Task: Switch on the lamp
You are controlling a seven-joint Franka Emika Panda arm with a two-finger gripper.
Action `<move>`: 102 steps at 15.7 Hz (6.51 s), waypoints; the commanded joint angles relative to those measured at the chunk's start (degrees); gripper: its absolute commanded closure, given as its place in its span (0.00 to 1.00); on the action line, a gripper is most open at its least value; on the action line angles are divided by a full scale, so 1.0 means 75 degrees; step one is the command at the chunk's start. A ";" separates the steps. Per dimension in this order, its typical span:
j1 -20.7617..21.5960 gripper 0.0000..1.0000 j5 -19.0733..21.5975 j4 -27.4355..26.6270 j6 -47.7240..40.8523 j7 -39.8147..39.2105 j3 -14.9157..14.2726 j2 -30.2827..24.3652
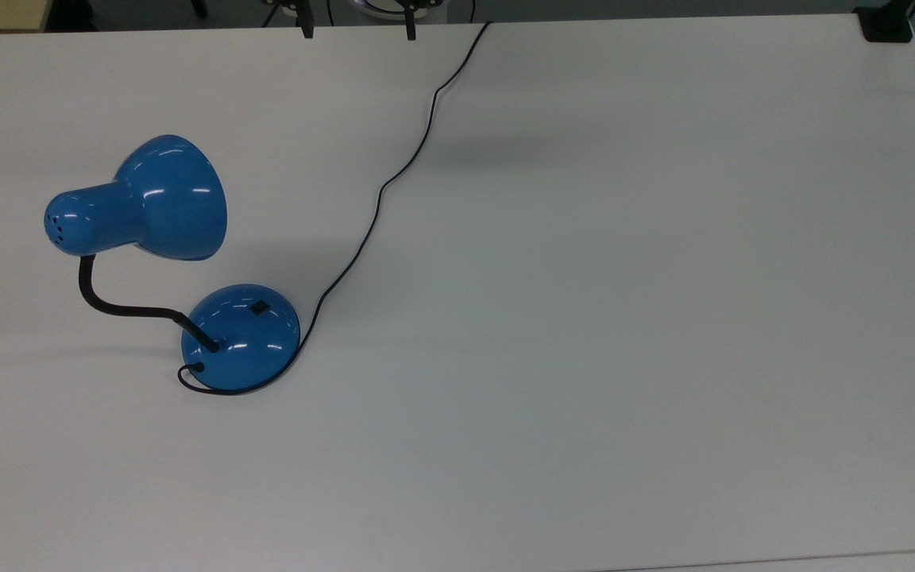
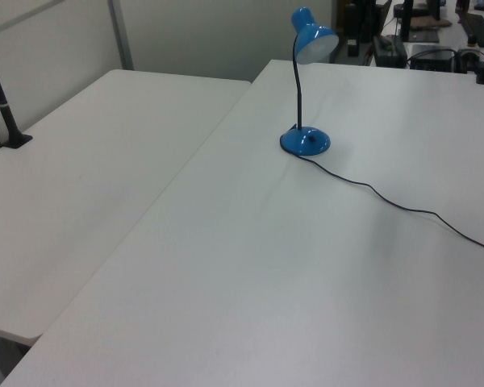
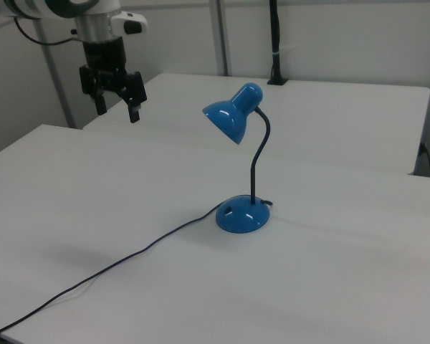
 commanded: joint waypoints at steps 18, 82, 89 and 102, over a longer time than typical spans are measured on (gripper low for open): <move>0.0029 0.21 0.0146 -0.2675 0.1708 0.2182 0.0027 -0.2016; -0.1882 1.00 -0.4612 -0.4367 1.0396 0.6471 0.0519 0.1965; -0.1882 1.00 -0.4612 -0.4379 1.0396 0.6471 0.0519 0.2000; -0.1870 1.00 -0.4670 -0.4355 1.0419 0.6471 0.0519 0.2270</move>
